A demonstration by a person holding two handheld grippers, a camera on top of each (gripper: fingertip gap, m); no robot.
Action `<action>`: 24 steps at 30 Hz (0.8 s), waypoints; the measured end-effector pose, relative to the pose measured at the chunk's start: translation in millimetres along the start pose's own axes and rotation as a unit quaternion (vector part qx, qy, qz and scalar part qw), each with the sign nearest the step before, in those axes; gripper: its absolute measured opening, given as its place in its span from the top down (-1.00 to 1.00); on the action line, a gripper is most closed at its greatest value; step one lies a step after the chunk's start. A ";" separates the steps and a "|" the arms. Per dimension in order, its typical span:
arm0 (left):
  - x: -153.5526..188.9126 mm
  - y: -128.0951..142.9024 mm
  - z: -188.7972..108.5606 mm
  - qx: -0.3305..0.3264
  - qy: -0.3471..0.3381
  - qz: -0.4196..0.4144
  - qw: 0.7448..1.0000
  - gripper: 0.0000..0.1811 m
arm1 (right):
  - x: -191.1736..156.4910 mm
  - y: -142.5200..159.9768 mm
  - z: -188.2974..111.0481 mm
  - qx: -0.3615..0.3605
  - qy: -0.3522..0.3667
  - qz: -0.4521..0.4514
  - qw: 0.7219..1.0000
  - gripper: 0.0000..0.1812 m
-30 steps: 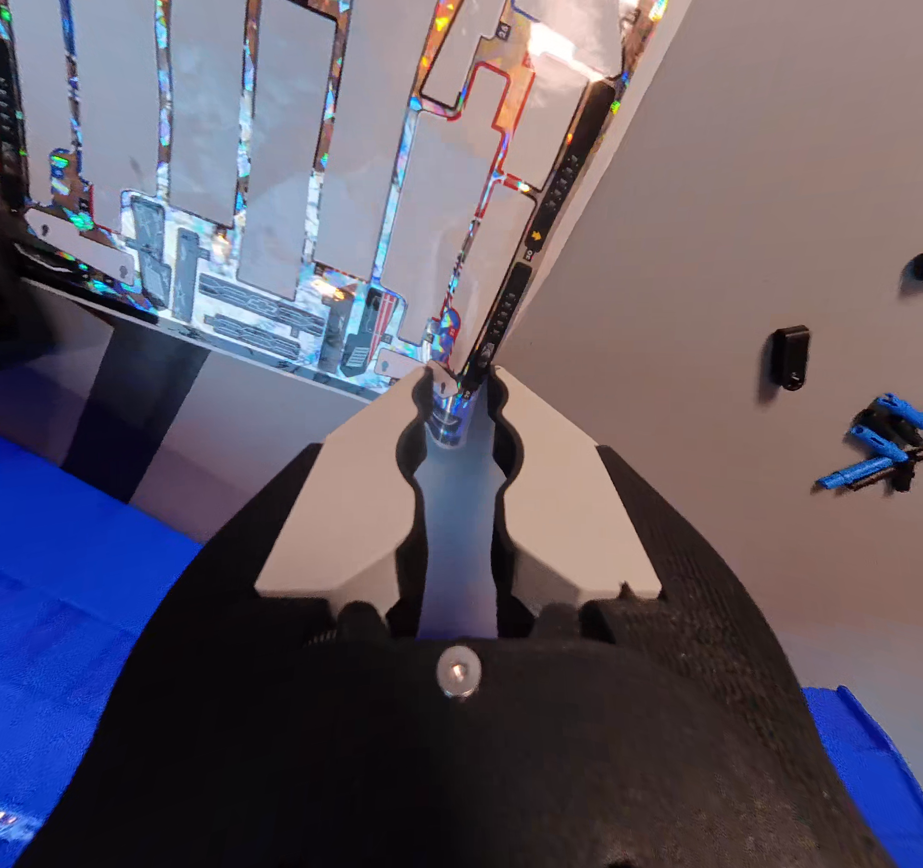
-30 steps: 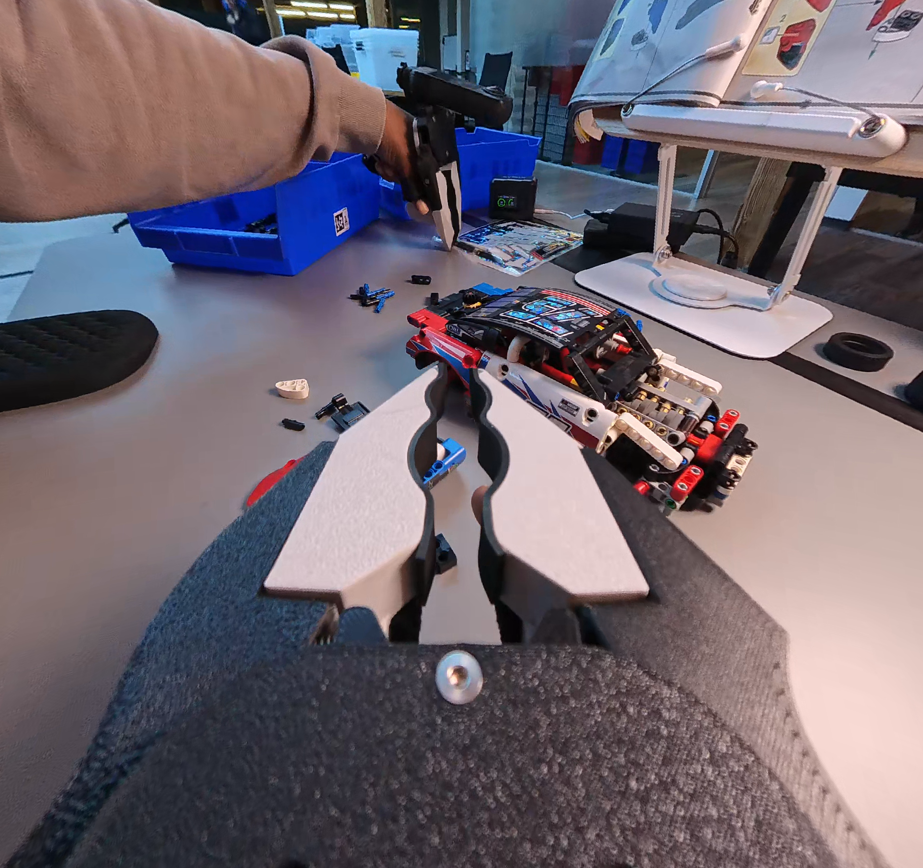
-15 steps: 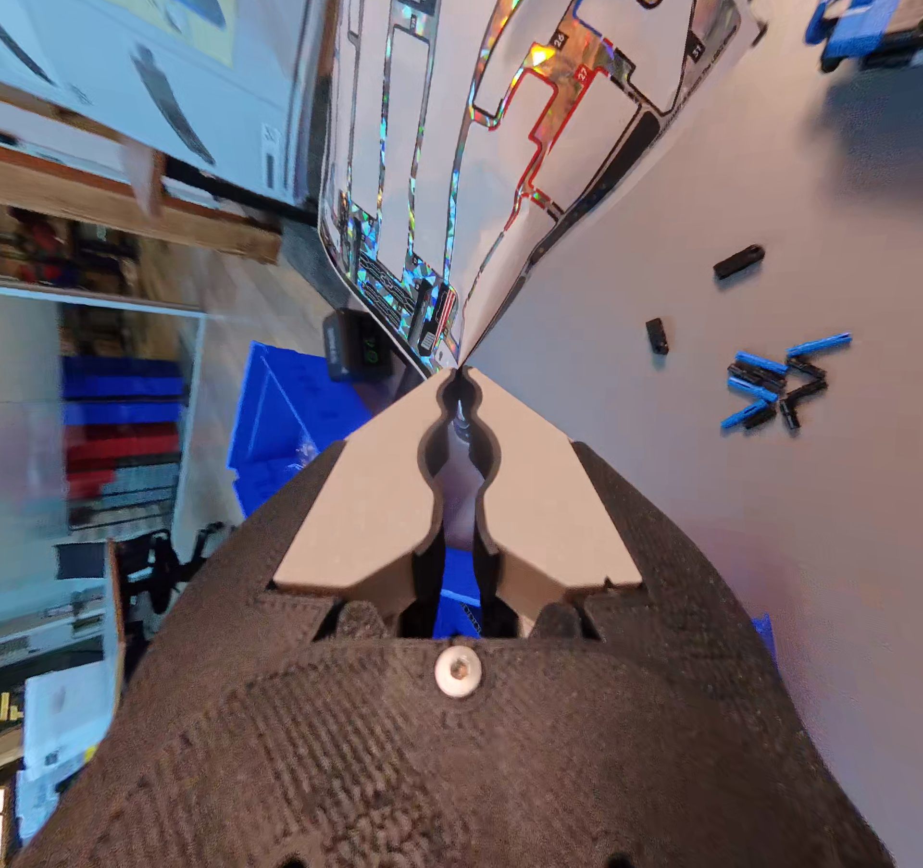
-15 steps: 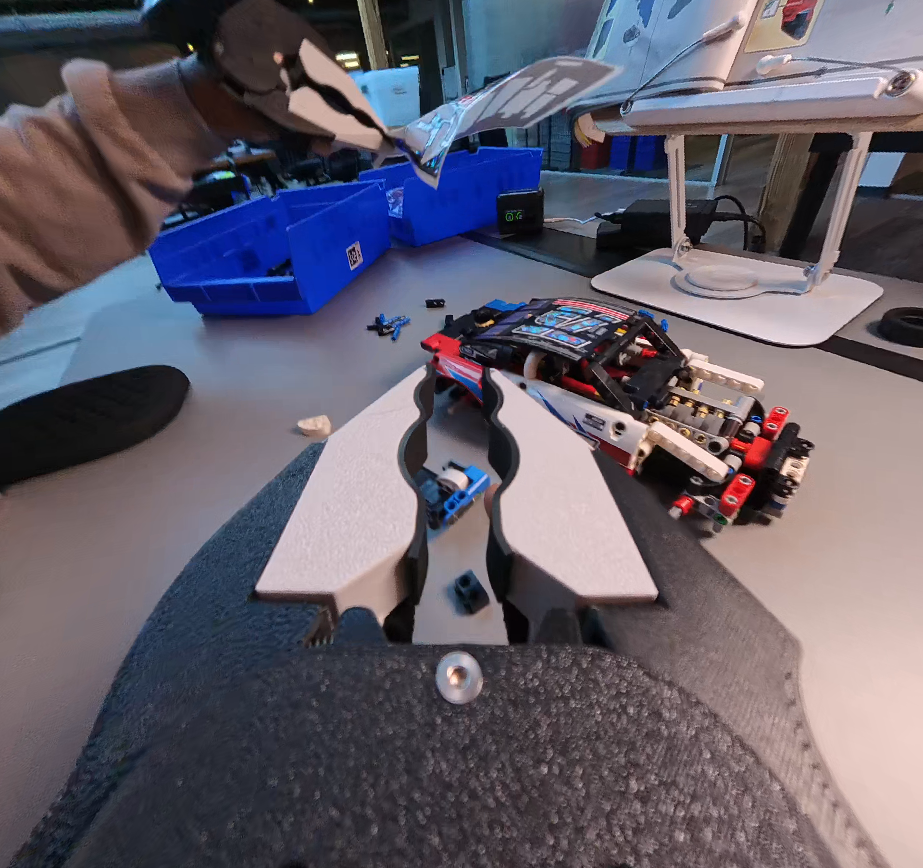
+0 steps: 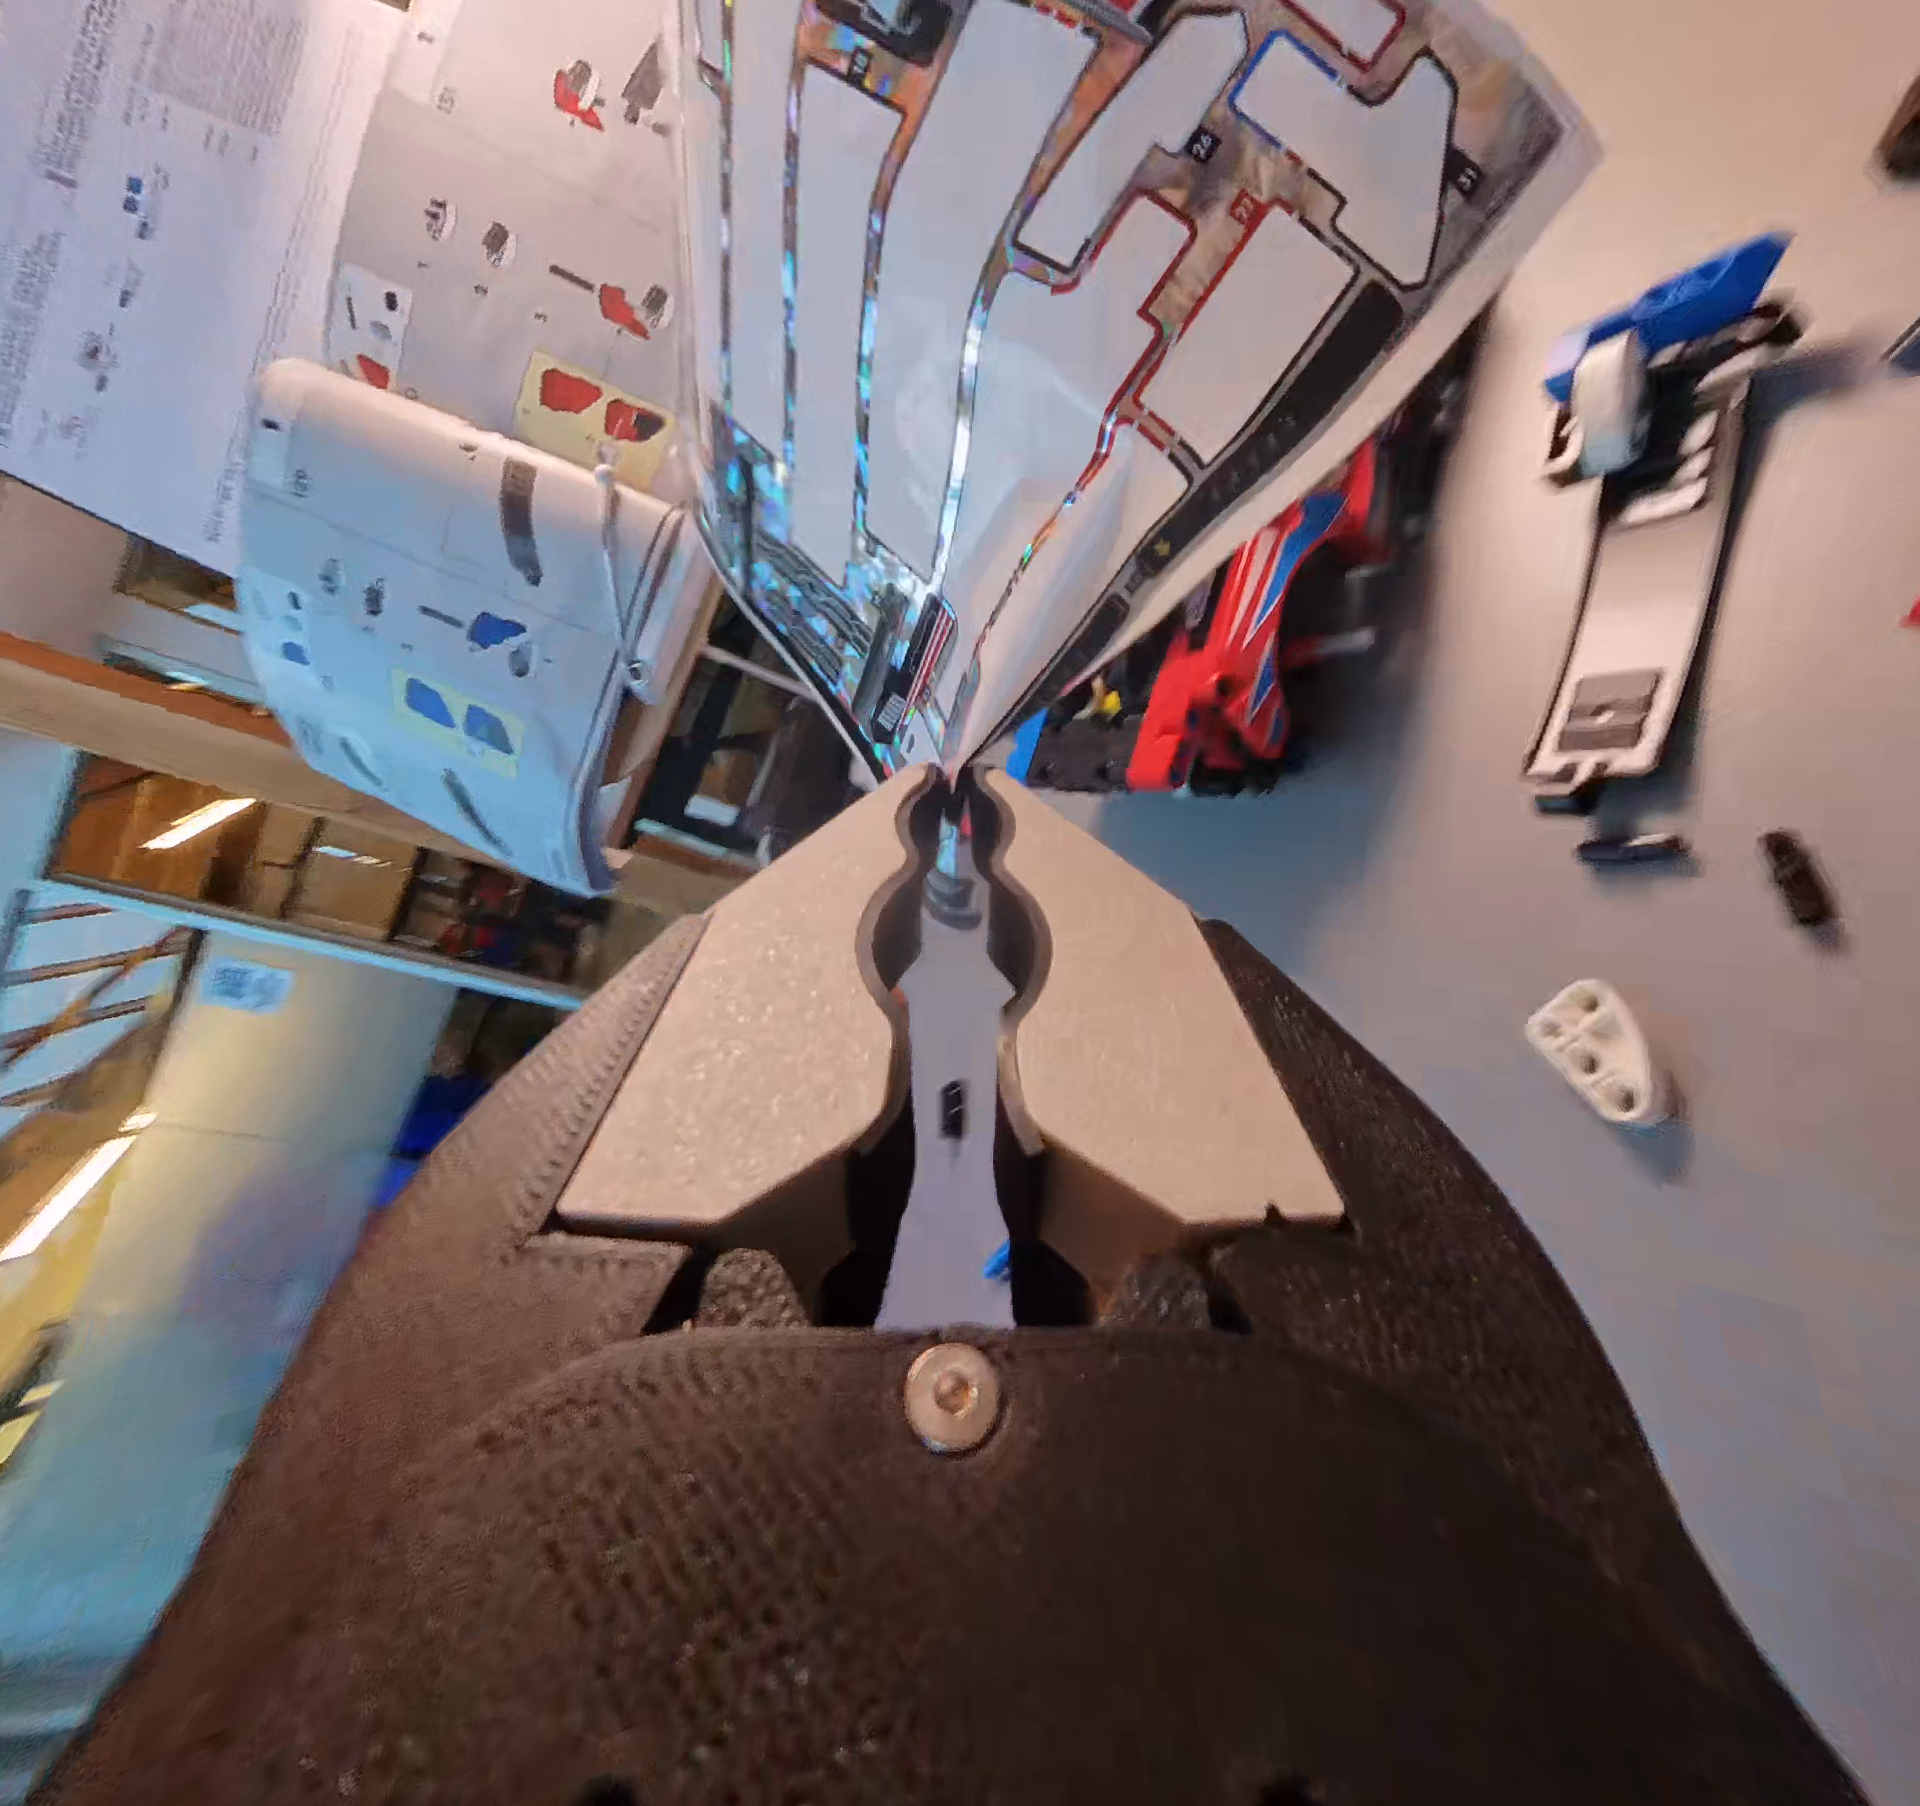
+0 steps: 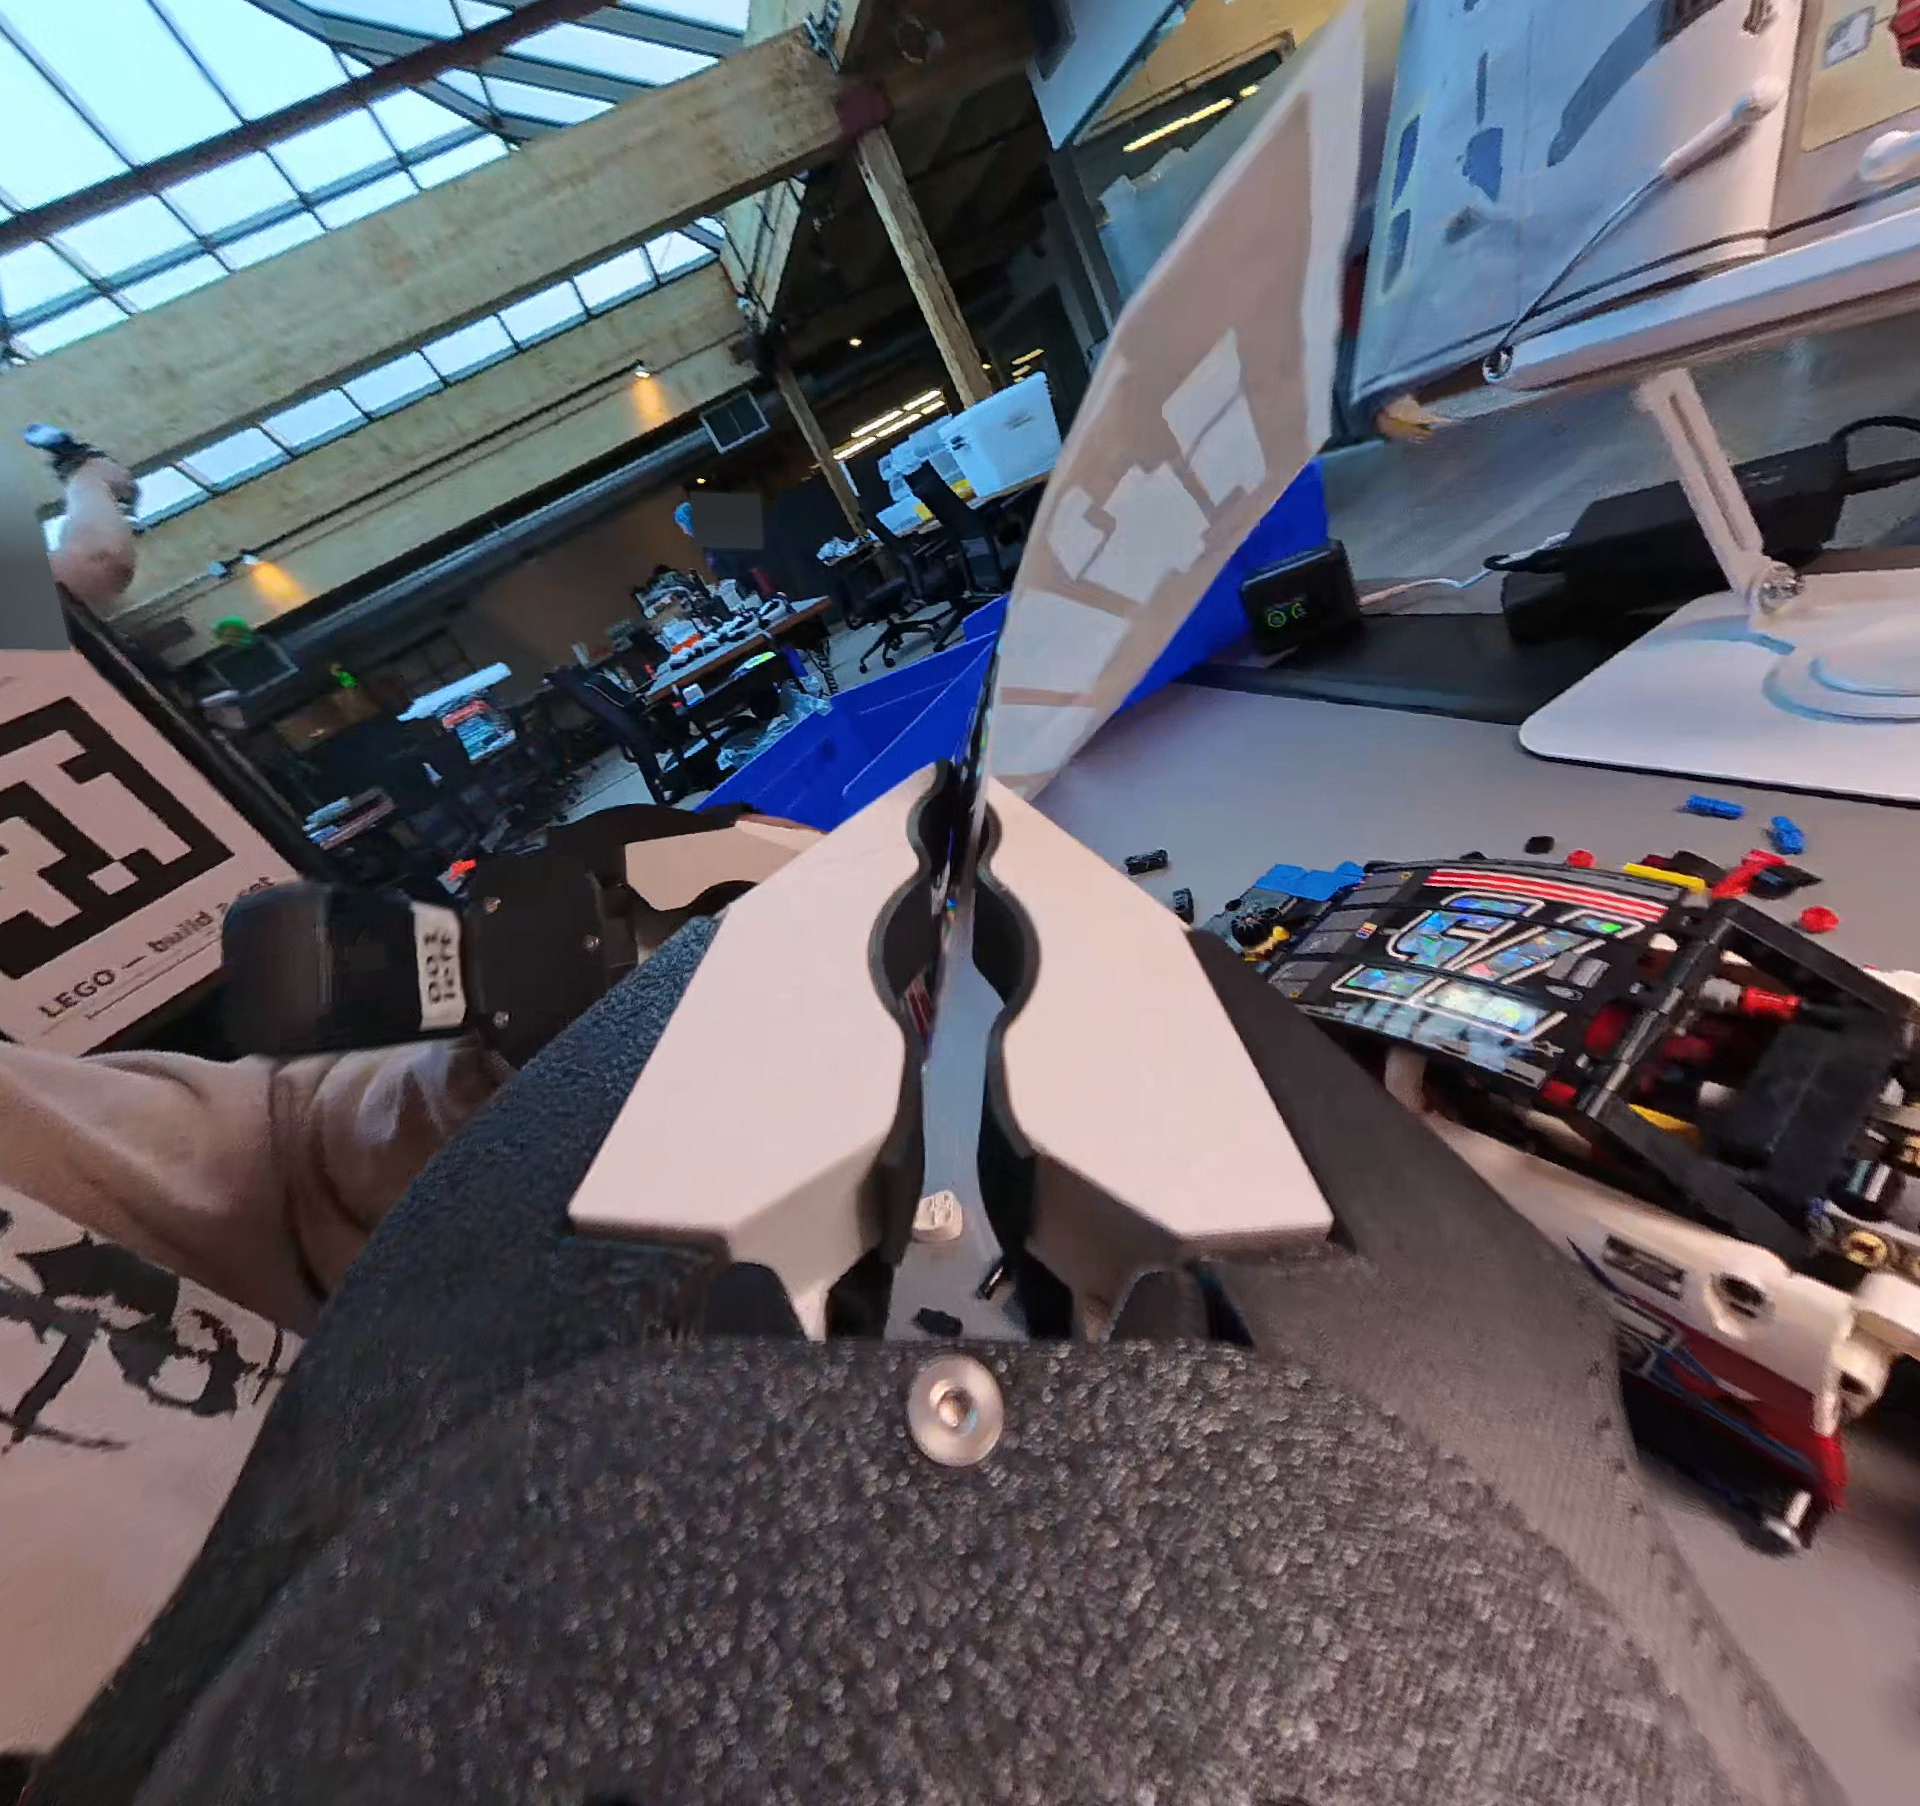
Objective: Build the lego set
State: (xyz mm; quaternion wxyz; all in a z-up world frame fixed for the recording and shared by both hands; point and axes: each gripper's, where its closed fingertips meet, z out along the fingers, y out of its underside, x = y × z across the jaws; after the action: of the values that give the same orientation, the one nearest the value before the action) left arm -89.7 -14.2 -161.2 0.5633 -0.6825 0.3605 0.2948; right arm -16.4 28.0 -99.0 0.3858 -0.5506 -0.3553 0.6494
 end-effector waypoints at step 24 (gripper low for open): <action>-50.3 -40.1 -71.5 0.318 0.470 -0.526 0.633 0.27 | -47.2 54.5 -50.1 -0.175 -0.202 -0.049 0.962 1.00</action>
State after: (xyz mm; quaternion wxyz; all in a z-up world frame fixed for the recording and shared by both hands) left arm -85.4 -72.2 -84.6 0.5590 -0.5814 0.2276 -0.5455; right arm 31.7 -36.8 -133.5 0.2345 -0.4487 -0.5606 0.6553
